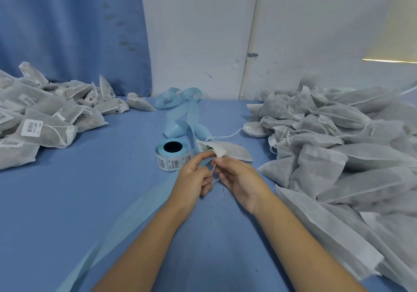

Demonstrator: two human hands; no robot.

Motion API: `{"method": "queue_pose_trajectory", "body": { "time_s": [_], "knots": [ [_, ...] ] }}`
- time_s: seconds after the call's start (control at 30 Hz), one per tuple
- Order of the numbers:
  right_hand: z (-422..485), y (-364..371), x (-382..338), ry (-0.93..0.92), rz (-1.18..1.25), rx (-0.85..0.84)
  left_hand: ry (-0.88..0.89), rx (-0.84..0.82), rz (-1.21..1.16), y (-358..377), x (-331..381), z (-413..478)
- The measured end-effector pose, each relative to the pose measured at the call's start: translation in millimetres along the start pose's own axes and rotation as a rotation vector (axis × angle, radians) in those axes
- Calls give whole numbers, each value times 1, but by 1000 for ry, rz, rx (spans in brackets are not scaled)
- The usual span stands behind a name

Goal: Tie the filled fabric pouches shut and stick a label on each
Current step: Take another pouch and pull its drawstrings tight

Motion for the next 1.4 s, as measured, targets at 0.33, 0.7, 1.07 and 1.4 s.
{"method": "queue_pose_trajectory", "body": {
  "time_s": [0.33,0.7,1.07,1.4],
  "knots": [
    [4,-15,-12,24,474,194,96,307,497,-5,1,-4],
    [6,-15,0,-48,535,131,291,386,706,-4,2,-15],
    [2,2,13,-131,63,27,64,259,52,40,0,-11],
    [7,-11,13,-119,321,11,55,186,489,32,3,-9]
  ]
}}
Point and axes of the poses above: each hand's wrist, its own z-axis towards the middle knuckle, its own y-axis out of the palm, x = y × z, the point moved 1 cm from there along z, towards the middle knuckle, and after that the axes turned 8 degrees about -x, right-handed, at the moved point
